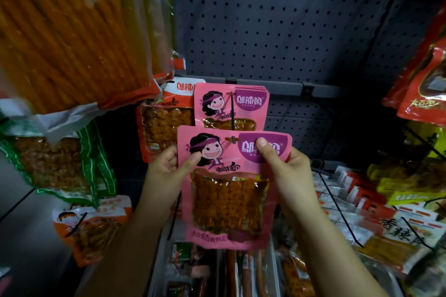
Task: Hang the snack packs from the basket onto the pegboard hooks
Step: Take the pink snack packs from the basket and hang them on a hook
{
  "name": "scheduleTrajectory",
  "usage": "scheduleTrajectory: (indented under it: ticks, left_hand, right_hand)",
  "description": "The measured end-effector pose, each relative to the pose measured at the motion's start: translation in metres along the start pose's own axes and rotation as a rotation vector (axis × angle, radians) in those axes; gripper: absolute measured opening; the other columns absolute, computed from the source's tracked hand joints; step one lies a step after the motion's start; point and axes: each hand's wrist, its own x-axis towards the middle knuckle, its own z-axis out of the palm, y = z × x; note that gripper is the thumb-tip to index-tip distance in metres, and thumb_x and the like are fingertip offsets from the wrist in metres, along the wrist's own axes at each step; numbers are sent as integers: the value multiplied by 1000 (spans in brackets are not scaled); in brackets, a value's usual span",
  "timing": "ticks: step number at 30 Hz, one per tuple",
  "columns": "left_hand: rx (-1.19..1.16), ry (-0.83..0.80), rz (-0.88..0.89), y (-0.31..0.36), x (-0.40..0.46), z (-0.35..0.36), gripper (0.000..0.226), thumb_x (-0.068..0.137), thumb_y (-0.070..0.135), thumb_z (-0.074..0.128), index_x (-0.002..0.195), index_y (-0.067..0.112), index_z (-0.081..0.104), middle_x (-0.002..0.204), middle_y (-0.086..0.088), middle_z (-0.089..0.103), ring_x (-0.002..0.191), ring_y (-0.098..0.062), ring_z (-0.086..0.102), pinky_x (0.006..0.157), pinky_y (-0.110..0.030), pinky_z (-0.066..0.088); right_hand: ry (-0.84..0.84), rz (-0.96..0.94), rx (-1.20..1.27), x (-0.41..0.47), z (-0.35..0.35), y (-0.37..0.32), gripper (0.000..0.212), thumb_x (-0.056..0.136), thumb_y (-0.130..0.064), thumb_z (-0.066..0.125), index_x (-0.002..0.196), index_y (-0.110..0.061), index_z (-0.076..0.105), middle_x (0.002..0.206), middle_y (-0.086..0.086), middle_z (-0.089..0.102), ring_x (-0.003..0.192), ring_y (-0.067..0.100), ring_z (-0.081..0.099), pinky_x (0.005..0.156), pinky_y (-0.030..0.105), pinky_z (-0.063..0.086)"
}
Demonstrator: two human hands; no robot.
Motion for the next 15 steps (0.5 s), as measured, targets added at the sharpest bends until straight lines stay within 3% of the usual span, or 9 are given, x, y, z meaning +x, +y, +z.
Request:
scheduleTrajectory:
  ticks: [4, 9, 13, 15]
  left_hand:
    - [14, -49, -55, -21, 10, -9, 24, 71, 31, 68, 94, 34, 72, 100, 5, 74, 93, -12, 70, 70, -17, 54]
    - [38, 52, -102, -34, 37, 0, 7, 81, 24, 67, 87, 26, 70, 91, 2, 75, 84, -13, 71, 68, -25, 55]
    - [52, 102, -135, -39, 64, 8, 2, 85, 21, 66, 83, 20, 66, 80, 1, 75, 72, -10, 71, 55, -20, 53]
    - [78, 120, -133, -40, 77, 11, 3, 85, 21, 66, 83, 20, 66, 79, 2, 74, 70, -7, 70, 56, -16, 51]
  right_hand:
    - [41, -11, -3, 18, 4, 4, 16, 78, -35, 71, 76, -19, 73, 79, 0, 76, 75, 14, 73, 62, 19, 55]
    - [33, -8, -90, 35, -2, 23, 19, 82, -34, 67, 89, -18, 71, 80, -6, 75, 74, 4, 70, 61, 12, 50]
    - [109, 88, -185, 49, -11, 51, 18, 89, -22, 63, 89, -5, 66, 75, 9, 65, 65, 16, 61, 55, 14, 49]
    - [132, 128, -224, 60, -12, 56, 20, 91, -21, 61, 86, -3, 64, 74, 14, 63, 66, 21, 59, 63, 27, 53]
